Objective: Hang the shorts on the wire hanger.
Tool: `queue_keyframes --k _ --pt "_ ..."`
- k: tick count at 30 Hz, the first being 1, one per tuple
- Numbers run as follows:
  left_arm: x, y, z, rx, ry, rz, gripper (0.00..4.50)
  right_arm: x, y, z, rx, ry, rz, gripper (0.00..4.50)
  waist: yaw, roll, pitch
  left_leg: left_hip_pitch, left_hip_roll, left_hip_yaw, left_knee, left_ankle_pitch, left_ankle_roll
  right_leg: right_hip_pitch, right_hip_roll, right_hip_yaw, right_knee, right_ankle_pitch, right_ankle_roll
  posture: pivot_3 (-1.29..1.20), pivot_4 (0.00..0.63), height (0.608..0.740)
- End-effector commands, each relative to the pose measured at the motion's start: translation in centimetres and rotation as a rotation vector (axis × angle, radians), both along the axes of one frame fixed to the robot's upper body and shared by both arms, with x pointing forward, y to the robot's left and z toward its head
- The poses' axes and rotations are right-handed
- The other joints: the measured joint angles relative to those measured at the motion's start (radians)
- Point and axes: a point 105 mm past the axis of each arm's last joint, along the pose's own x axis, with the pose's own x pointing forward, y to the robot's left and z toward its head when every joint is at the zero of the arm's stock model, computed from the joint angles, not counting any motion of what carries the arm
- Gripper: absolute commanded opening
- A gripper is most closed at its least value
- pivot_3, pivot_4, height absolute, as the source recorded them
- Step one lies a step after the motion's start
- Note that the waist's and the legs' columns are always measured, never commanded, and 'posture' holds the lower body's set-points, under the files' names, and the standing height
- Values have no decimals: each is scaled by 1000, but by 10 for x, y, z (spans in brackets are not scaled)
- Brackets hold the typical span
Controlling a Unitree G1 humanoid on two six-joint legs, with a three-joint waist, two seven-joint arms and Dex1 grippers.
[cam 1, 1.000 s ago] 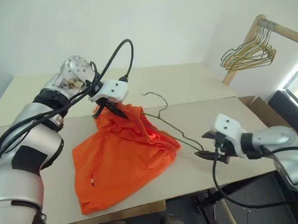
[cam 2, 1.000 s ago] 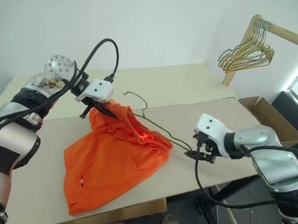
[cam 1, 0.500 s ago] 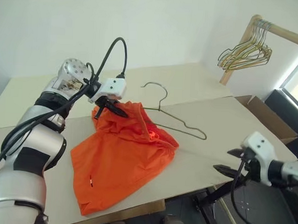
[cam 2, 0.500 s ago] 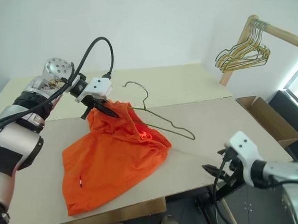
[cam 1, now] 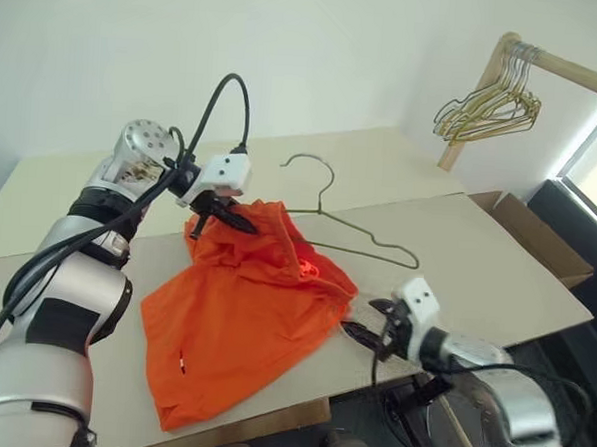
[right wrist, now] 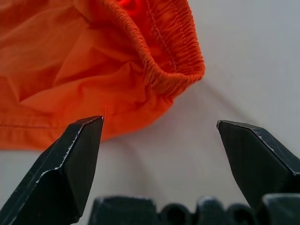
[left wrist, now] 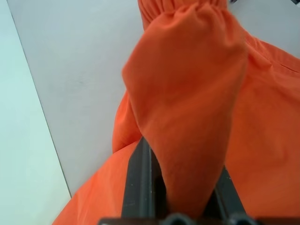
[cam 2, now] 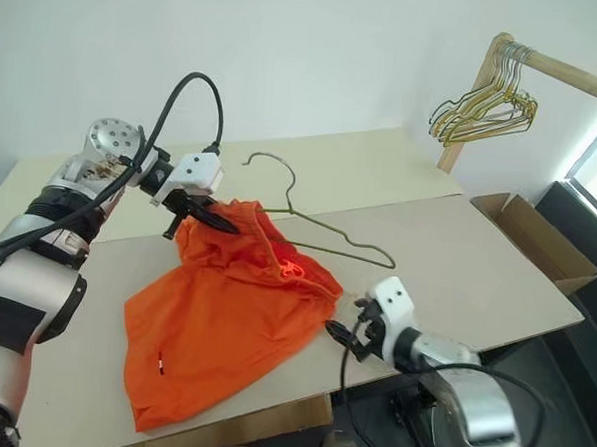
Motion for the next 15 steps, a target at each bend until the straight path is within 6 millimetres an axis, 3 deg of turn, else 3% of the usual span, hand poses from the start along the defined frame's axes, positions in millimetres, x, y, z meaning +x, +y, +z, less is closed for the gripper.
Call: queue_keyframes --k 1,8,14,15 --pt "1 0 17 -20 -46 1 0 11 6 -2 -11 -40 -12 4476 1 0 0 0 0 0 0 1 -1 0 0 0 3 0 0 -88 0 740" --pt "0 1 18 -24 -53 -4 0 44 9 1 68 -87 -135 4476 -6 0 0 0 -1 0 0 1 -1 -1 0 0 6 0 0 -83 0 740" --pt "-1 0 16 -28 -49 -8 0 47 30 12 144 -110 -51 4476 -12 0 0 0 -1 -1 0 1 -1 -1 0 0 6 0 0 -80 0 740" --pt "-1 -1 17 -29 -48 -8 0 45 35 12 153 -108 -24 4314 -14 0 0 0 -1 -1 0 1 -1 -1 0 0 6 0 0 -78 0 740"
